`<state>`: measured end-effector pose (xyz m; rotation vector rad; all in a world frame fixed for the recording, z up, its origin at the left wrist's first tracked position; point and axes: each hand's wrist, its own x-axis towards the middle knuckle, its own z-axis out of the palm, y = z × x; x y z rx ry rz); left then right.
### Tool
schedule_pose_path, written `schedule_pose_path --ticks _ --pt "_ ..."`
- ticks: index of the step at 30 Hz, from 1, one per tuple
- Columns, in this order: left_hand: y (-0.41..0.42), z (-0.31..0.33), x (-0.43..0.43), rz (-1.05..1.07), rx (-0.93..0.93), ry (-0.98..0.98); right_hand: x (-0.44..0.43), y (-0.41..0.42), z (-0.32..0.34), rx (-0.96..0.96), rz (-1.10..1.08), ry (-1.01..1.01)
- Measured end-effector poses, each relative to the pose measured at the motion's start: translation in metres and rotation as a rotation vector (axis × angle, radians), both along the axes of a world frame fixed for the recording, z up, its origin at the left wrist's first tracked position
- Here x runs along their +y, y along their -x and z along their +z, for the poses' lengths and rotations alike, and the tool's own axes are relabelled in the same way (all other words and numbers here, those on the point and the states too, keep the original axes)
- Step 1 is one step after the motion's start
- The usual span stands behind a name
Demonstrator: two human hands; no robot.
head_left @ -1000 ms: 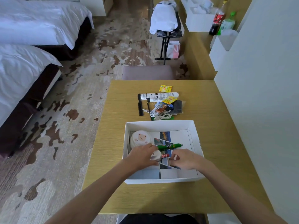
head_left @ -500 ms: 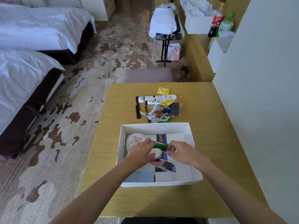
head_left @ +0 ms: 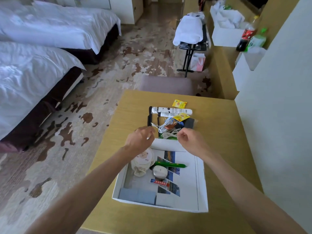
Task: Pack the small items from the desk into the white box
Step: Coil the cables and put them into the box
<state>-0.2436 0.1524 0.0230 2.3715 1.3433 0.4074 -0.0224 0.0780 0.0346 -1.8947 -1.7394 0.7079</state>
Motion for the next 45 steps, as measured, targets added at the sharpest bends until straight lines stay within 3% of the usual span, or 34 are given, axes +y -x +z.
schedule_pose_path --ticks 10,19,29,33,37,42,45 --pt "-0.038 -0.044 0.088 -0.127 0.083 0.250 0.100 -0.011 -0.050 -0.270 -0.021 0.181" --pt "-0.061 -0.086 0.131 -0.208 0.194 0.326 0.133 -0.023 -0.095 -0.563 0.067 0.308" --pt "-0.095 -0.103 0.146 -0.217 0.399 0.264 0.134 -0.034 -0.102 -0.505 0.067 0.166" --pt "-0.102 -0.108 0.148 -0.203 0.468 0.252 0.131 -0.037 -0.094 -0.270 -0.081 0.072" --pt "-0.106 -0.110 0.147 -0.172 0.462 0.289 0.124 -0.037 -0.075 0.122 -0.333 0.103" --pt "-0.100 -0.104 0.145 -0.081 0.266 0.431 0.103 -0.041 -0.049 0.805 -0.582 0.149" --pt "-0.093 -0.093 0.141 0.009 0.088 0.505 0.090 -0.038 -0.032 1.086 -0.617 0.124"
